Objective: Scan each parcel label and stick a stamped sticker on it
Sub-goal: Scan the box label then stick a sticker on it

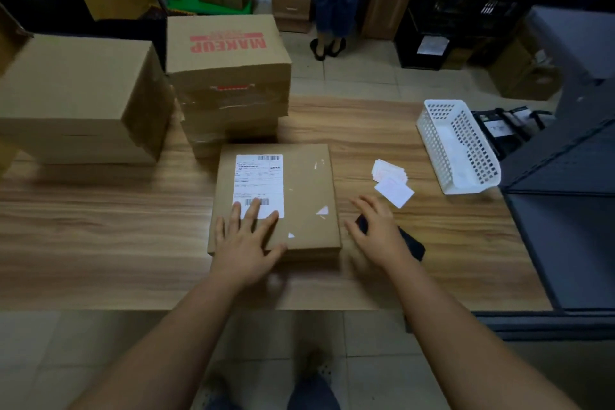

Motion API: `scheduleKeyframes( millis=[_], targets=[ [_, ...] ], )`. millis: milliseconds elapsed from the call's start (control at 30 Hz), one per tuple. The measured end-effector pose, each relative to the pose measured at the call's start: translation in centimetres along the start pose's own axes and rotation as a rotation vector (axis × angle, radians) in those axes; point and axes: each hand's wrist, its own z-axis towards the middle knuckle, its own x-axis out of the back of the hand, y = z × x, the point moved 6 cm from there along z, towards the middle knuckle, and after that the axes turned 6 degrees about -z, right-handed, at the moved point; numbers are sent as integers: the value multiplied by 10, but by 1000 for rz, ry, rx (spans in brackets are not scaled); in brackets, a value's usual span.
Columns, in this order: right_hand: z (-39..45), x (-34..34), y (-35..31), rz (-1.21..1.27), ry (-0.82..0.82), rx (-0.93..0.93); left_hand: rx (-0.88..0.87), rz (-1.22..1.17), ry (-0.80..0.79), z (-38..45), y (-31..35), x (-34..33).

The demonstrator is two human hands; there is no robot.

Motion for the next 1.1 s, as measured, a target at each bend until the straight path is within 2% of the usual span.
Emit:
scheduleKeyframes(
  millis=[33,133,200,433,567,667,867,1000,1100],
  targets=[
    [-1,7,26,-56,-4,-44,7,-4,2,1,5,-1],
    [-10,-5,86,-351,-270,-108,31,-2,5,4,15,-2],
    [-15,-17,101,-460,-359,-85,46,2,-2,4,18,-2],
    [-14,6,94,-368,-241,-64,80,8,-47,3,23,4],
    [-3,48,65,-224,-91,-66,84,25,-5,-1,21,8],
    [6,81,16,-226,-62,-1,118,6,82,-13,16,17],
    [-5,98,-79,-394,-242,109,155,27,103,-37,-3,25],
    [-23,93,-101,-459,-373,117,156,17,55,-38,-7,20],
    [-33,98,-109,-450,-394,116,135,-3,71,-35,-6,23]
  ],
)
